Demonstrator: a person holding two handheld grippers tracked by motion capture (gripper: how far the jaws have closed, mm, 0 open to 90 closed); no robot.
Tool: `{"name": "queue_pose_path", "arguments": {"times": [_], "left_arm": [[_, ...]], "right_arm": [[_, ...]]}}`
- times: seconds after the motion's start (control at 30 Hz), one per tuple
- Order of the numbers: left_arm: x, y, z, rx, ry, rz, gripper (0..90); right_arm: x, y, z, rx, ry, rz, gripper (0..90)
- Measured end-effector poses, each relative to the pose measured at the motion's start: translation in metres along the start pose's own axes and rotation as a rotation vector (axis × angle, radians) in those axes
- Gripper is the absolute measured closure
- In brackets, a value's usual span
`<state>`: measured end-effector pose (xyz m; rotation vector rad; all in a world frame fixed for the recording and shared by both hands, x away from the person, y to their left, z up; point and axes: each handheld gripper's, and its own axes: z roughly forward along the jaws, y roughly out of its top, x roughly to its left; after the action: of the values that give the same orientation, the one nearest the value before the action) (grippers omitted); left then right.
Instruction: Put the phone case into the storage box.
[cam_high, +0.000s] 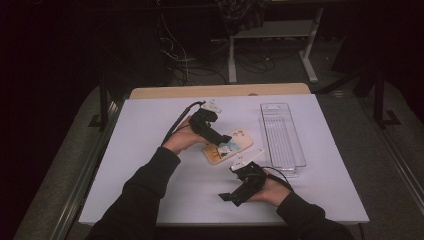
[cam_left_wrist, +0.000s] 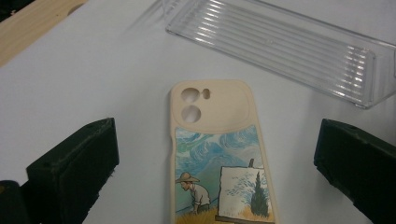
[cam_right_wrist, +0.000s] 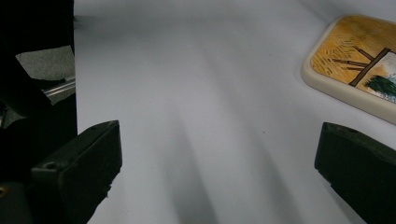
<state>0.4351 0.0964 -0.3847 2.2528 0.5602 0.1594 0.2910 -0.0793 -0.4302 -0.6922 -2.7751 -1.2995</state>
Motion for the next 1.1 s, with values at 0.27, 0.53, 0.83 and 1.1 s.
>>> {"name": "queue_pose_path", "arguments": {"times": [0.27, 0.53, 0.83, 1.1], "left_arm": [[0.000, -0.007, 0.004, 0.021, -0.006, -0.002, 0.0], [0.000, -0.013, 0.008, 0.044, -0.013, 0.006, 0.0], [0.000, -0.020, 0.013, 0.063, -0.010, -0.002, 0.0], [-0.001, -0.026, 0.016, 0.064, -0.010, -0.011, 0.0]], "right_arm": [[0.000, 0.000, 0.000, -0.002, -0.001, -0.003, 0.3], [0.001, 0.000, 0.001, 0.004, 0.005, -0.001, 0.3], [0.001, -0.001, 0.002, 0.004, 0.008, -0.004, 0.3], [0.001, -0.001, 0.002, 0.006, 0.014, -0.001, 0.3]]}}
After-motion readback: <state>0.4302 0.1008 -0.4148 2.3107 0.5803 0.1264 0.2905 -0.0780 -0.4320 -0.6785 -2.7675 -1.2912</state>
